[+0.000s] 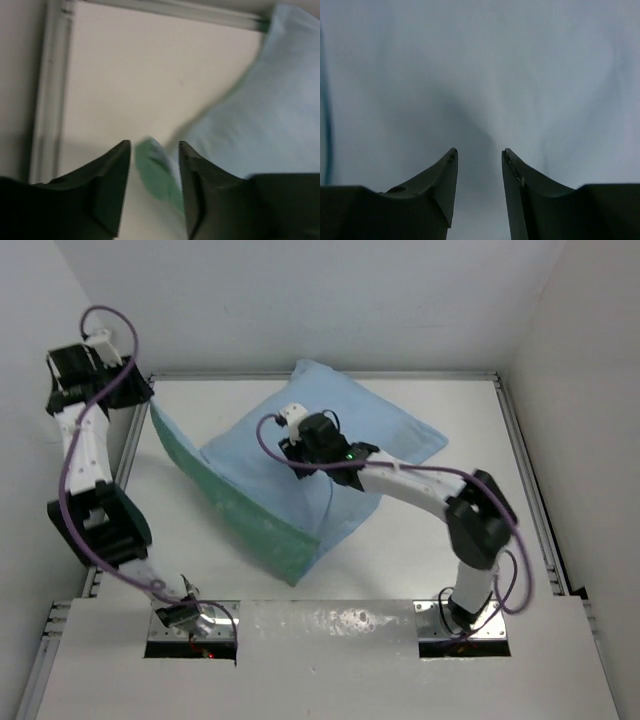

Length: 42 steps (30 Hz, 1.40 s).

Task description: Put the pillow into the pillowcase

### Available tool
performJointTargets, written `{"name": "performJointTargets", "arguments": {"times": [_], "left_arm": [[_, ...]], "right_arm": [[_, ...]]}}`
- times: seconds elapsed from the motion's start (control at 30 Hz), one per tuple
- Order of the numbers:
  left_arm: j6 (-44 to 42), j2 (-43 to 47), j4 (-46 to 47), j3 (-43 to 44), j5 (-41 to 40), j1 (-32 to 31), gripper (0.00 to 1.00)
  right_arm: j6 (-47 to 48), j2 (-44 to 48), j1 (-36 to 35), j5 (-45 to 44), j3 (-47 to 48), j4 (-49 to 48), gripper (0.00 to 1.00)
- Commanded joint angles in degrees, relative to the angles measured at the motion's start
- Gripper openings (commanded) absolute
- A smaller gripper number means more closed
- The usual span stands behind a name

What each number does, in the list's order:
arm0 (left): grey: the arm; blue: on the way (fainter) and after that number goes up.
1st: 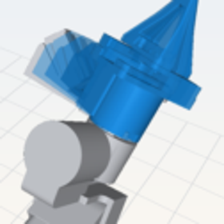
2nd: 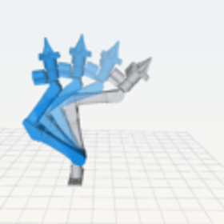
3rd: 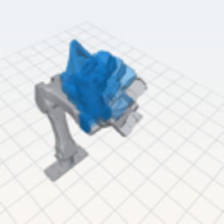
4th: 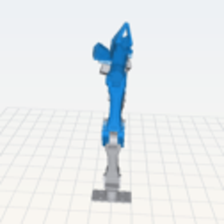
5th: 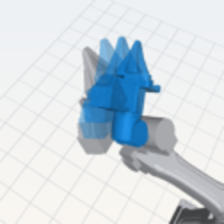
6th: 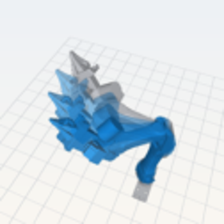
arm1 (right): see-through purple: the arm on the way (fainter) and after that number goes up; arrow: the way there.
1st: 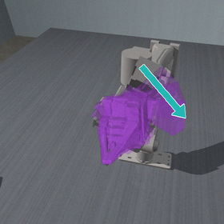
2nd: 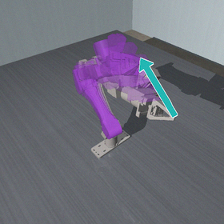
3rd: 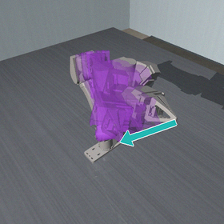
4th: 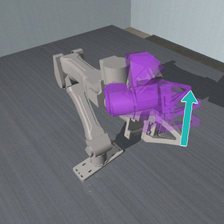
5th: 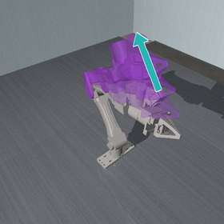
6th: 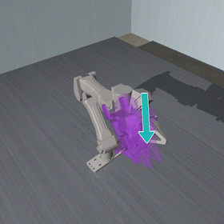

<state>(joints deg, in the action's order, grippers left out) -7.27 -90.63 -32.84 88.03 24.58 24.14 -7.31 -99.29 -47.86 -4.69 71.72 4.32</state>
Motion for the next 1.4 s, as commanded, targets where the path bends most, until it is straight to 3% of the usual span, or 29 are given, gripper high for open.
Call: {"name": "performJointTargets", "arguments": {"times": [0.0, 0.03, 0.07, 0.1, 0.13, 0.17, 0.27, 0.3, 0.43, 0.47, 0.6, 0.67, 0.7, 0.77, 0.8, 0.9, 1.0, 1.13, 1.23, 1.27, 1.33, 1.37], "left_arm": [[6.7, -11.8, -7.3, 16.2, -3.0, 5.0, 0.48], [6.1, -13.5, -10.2, 21.2, -2.9, 6.2, 0.53], [5.0, -14.0, -13.1, 21.1, -3.7, 6.3, 0.64], [2.5, -12.3, -13.5, 17.0, -4.0, 6.1, 0.66], [1.4, -10.6, -13.1, 13.6, -3.5, 6.2, 0.76], [-0.4, -6.4, -12.8, 10.4, -2.7, 6.0, 0.77], [-3.4, 2.0, -14.3, -2.7, -3.7, 3.4, 0.8], [-4.0, 3.9, -14.5, -9.0, -4.8, 0.5, 0.84], [-5.1, 8.8, -13.0, -20.8, -9.3, -8.0, 0.91], [-5.2, 9.1, -12.1, -22.2, -9.1, -9.0, 0.97], [-7.7, 4.9, -9.2, -23.3, -7.4, -12.1, 0.98], [-10.6, 0.5, -8.0, -23.2, -7.5, -14.2, 0.92], [-11.0, -1.0, -6.8, -22.7, -7.7, -14.7, 0.76], [-11.4, -4.9, -4.7, -20.5, -8.2, -16.5, 0.65], [-10.9, -6.0, -3.6, -19.3, -8.4, -17.2, 0.63], [-10.2, -10.8, 0.7, -11.2, -7.4, -21.3, 0.65], [-9.4, -18.8, 1.6, 1.1, -7.8, -26.0, 0.75], [-6.9, -26.7, -1.6, 17.1, -6.4, -27.1, 0.81], [-9.0, -27.8, -8.7, 27.4, -4.6, -27.1, 0.8], [-10.2, -26.7, -12.0, 27.6, -3.8, -27.1, 0.8], [-12.9, -22.1, -16.0, 26.7, -2.5, -27.1, 0.81], [-13.1, -20.6, -20.8, 26.1, -2.9, -27.2, 0.82]], "right_arm": [[-8.9, -10.7, 4.4, -9.6, 15.3, 4.7, 0.39], [-12.3, -13.4, 5.5, -7.9, 21.3, 9.7, 0.46], [-13.2, -15.8, 6.3, -5.8, 23.5, 11.5, 0.77], [-13.9, -19.4, 7.0, -3.9, 26.3, 13.0, 0.87], [-13.7, -20.6, 7.0, -4.3, 26.6, 14.4, 0.95], [-13.3, -21.4, 7.0, -4.7, 26.3, 14.3, 0.99], [-13.3, -22.5, 6.9, -5.9, 22.4, 12.4, 0.99], [-13.3, -22.8, 6.8, -6.6, 21.7, 12.1, 0.99], [-13.1, -25.0, 6.9, -11.9, 19.8, 13.0, 0.98], [-12.9, -25.3, 7.1, -11.7, 19.5, 13.2, 0.94], [-20.7, -23.9, 10.4, -10.3, 12.3, 13.1, 0.0], [-25.2, -20.1, 14.3, -7.4, 6.6, 11.2, 0.0], [-30.5, -18.2, 15.8, -6.7, -0.5, 9.1, 0.0], [-36.4, -10.4, 19.4, -8.7, -9.1, 6.7, 0.0], [-40.7, -6.8, 20.1, -10.3, -18.9, 2.8, 0.0], [-47.8, 7.3, 20.2, -16.9, -35.3, -3.7, 0.0], [-53.8, 15.6, 18.3, -15.4, -41.6, -6.3, 0.0], [-46.5, 15.7, 8.5, -16.4, -37.5, -11.8, 0.0], [-47.4, 11.3, 8.4, -14.3, -29.2, -9.0, 0.3], [-47.1, 10.8, 8.4, -14.8, -25.4, -7.4, 0.44], [-46.5, 10.8, 8.2, -19.1, -20.8, -4.0, 0.63], [-46.7, 11.1, 8.2, -21.4, -19.5, -1.5, 0.79]]}}
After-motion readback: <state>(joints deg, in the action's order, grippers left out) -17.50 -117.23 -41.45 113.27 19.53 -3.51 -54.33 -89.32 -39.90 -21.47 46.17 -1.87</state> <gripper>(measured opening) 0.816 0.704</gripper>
